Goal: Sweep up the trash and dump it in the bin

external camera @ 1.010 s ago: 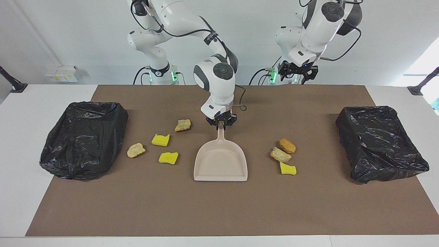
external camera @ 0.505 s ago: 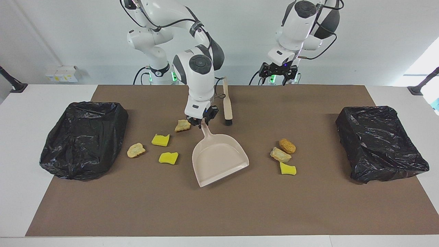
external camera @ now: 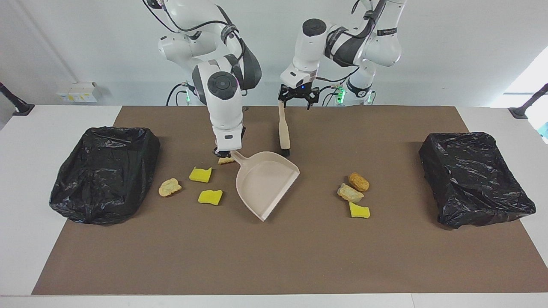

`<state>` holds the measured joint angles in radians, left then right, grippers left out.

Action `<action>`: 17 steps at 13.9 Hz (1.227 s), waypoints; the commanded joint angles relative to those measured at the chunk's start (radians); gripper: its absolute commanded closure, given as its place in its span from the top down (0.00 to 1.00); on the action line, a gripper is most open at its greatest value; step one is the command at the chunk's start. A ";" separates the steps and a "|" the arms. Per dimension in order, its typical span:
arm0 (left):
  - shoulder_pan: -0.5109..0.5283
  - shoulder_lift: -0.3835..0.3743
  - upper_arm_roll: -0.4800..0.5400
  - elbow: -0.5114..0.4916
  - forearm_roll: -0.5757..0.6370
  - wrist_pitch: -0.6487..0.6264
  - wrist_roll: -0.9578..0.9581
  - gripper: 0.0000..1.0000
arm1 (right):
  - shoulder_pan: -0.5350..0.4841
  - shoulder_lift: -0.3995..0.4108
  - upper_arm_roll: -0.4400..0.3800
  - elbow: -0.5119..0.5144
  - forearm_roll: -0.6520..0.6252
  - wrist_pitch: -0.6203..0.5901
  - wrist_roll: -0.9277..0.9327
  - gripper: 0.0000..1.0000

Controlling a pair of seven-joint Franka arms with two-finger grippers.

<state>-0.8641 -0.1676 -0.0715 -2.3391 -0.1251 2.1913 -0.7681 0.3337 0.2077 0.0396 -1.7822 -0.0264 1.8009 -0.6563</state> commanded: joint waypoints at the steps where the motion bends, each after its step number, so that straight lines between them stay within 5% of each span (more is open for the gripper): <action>1: -0.045 0.068 0.022 -0.003 -0.005 0.057 -0.023 1.00 | -0.031 -0.021 0.005 -0.022 -0.021 -0.014 -0.172 0.00; 11: -0.181 0.074 0.022 -0.066 -0.005 0.076 -0.148 0.99 | -0.070 -0.053 0.008 -0.092 -0.132 0.040 -0.469 0.00; 12: -0.182 0.074 0.022 -0.066 -0.005 0.073 -0.151 0.80 | -0.070 -0.056 0.008 -0.105 -0.132 0.061 -0.503 0.00; 14: -0.182 0.074 0.022 -0.065 -0.005 0.065 -0.183 0.17 | -0.076 -0.057 0.006 -0.115 -0.133 0.083 -0.523 0.00; 15: -0.181 0.074 0.022 -0.065 -0.005 0.064 -0.183 0.00 | -0.082 -0.059 0.008 -0.120 -0.133 0.083 -0.532 0.00; 17: -0.174 0.076 0.022 -0.063 -0.005 0.064 -0.181 0.00 | -0.084 -0.062 0.008 -0.121 -0.133 0.084 -0.534 0.00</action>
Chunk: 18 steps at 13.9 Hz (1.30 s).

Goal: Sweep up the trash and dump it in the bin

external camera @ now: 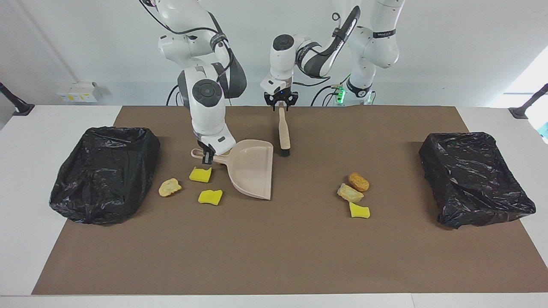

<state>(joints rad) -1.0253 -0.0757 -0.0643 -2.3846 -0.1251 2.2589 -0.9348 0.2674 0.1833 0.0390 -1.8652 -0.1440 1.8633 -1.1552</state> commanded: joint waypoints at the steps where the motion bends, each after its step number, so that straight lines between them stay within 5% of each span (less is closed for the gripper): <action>1: -0.006 -0.019 0.017 -0.016 -0.005 -0.004 -0.009 0.00 | -0.016 -0.038 0.009 -0.038 -0.016 0.022 -0.035 0.00; 8: 0.163 -0.087 0.029 0.051 -0.002 -0.221 0.118 0.00 | -0.001 -0.050 0.010 -0.094 -0.016 0.105 -0.021 0.00; 13: 0.517 -0.176 0.031 0.068 0.016 -0.327 0.283 0.00 | 0.055 -0.013 0.010 -0.080 -0.017 0.180 0.035 0.00; 18: 0.847 -0.080 0.031 0.125 0.021 -0.222 0.695 0.00 | 0.084 0.064 0.013 -0.010 -0.037 0.234 0.043 0.00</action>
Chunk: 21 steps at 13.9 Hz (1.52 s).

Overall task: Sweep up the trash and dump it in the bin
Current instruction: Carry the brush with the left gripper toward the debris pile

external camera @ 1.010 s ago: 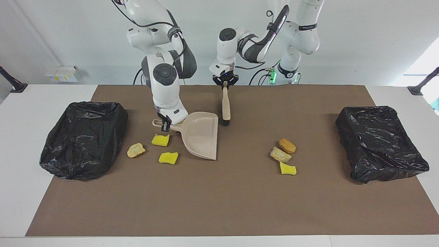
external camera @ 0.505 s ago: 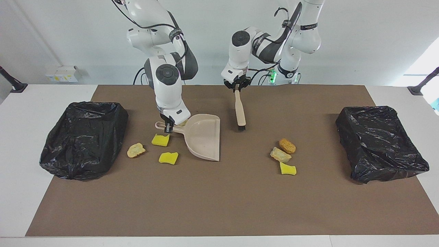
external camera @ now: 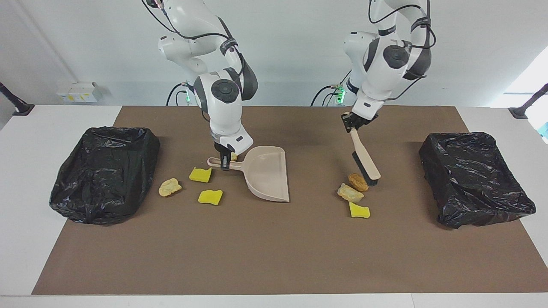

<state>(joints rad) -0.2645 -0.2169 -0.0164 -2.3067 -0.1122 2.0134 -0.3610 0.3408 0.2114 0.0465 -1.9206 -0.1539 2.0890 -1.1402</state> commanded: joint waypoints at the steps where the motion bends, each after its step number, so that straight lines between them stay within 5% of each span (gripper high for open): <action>1: 0.111 0.120 -0.017 0.102 0.040 0.028 0.169 0.00 | 0.014 0.042 0.006 0.049 -0.027 0.023 0.054 0.00; 3: 0.120 0.264 -0.017 0.240 0.126 0.034 0.201 0.00 | 0.033 0.071 0.006 0.051 -0.027 0.055 0.082 0.00; 6: 0.111 0.341 -0.017 0.314 0.132 0.041 0.275 0.00 | 0.053 0.077 0.004 0.054 -0.027 0.063 0.111 0.00; 14: 0.050 0.327 -0.025 0.199 0.128 0.134 0.246 0.00 | 0.053 0.077 0.006 0.042 -0.029 0.059 0.117 0.00; 21: -0.137 0.274 -0.028 0.138 0.097 0.130 0.056 0.00 | 0.053 0.074 0.006 0.031 -0.023 0.053 0.137 0.00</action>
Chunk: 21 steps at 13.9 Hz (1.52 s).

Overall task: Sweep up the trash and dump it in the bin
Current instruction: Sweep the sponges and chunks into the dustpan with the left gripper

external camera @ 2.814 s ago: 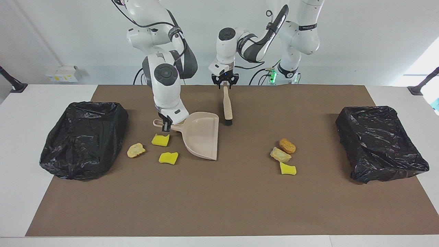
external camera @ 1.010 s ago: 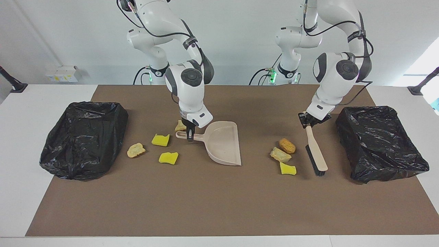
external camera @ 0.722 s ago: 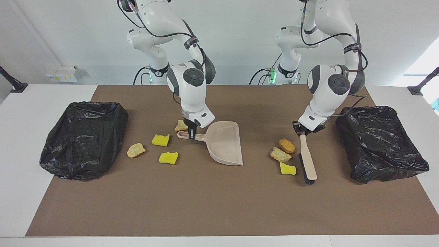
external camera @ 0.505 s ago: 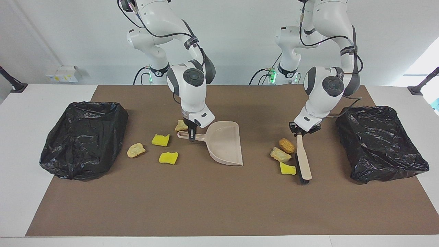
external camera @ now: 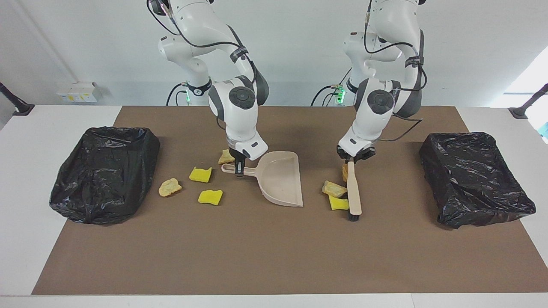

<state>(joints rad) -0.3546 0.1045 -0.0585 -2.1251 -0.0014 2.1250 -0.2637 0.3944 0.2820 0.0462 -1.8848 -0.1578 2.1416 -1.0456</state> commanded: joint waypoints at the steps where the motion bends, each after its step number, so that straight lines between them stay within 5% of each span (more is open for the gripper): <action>1: -0.073 -0.049 0.014 -0.044 -0.029 0.018 -0.066 0.00 | 0.000 0.003 0.006 -0.007 -0.019 -0.003 0.041 0.00; 12: -0.307 -0.083 0.014 -0.015 -0.123 -0.079 -0.219 0.00 | 0.000 0.000 0.006 -0.013 -0.019 -0.003 0.052 0.00; 17: -0.202 -0.158 0.026 0.017 -0.124 -0.232 -0.282 0.00 | 0.000 -0.004 0.006 -0.019 -0.019 -0.003 0.052 0.00; 21: 0.024 -0.190 0.029 -0.009 -0.100 -0.324 -0.301 0.00 | -0.002 -0.007 0.006 -0.030 -0.019 -0.003 0.050 0.00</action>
<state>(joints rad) -0.4368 -0.0600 -0.0195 -2.1050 -0.1058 1.8230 -0.5512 0.3946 0.2830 0.0459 -1.8898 -0.1578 2.1396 -1.0302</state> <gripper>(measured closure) 0.736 0.687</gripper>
